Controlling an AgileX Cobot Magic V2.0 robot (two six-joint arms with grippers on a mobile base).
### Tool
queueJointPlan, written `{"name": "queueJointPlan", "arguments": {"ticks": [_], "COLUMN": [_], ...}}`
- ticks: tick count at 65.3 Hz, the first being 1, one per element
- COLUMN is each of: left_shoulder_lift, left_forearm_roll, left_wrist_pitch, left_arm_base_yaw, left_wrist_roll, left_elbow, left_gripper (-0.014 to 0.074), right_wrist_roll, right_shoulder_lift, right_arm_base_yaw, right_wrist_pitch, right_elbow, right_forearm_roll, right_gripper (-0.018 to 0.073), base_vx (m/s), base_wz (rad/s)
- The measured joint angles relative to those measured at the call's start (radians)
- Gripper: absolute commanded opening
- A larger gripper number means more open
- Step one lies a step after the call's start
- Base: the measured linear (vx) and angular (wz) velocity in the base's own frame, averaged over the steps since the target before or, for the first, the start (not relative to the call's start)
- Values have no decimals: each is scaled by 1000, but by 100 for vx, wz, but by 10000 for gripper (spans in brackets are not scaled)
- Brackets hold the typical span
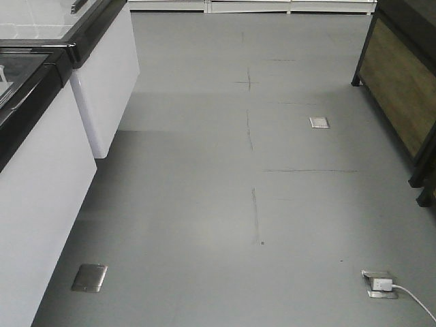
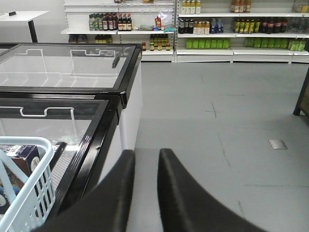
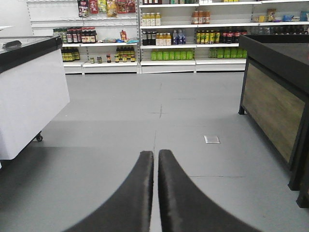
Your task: Left arm holds basket, right arm returns cookies
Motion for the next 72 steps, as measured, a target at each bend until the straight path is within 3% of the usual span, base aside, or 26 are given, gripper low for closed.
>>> {"name": "queueJointPlan", "arguments": {"ticks": [13,22,60,72], "left_shoulder_lift": [0,0,46,79], "left_forearm_roll": [-2,-3,21,59], "left_wrist_pitch": [-24,-52,-154,-195], "left_arm_base_yaw": [0,0,1,43], "left_wrist_roll": [4,4,-51,-131], "left_elbow": [0,0,29,79], "left_gripper": [531,631,587,587], "right_wrist_roll": [0,0,0,0], "right_shoulder_lift": [0,0,0,0], "right_arm_base_yaw": [0,0,0,0], "right_wrist_pitch": [0,0,0,1], "right_elbow": [0,0,0,0], "right_forearm_roll": [0,0,0,0], "right_gripper": [-6,-6,-6,-6], "base_vx": [0,0,0,0], "base_wz": [0,0,0,0]}}
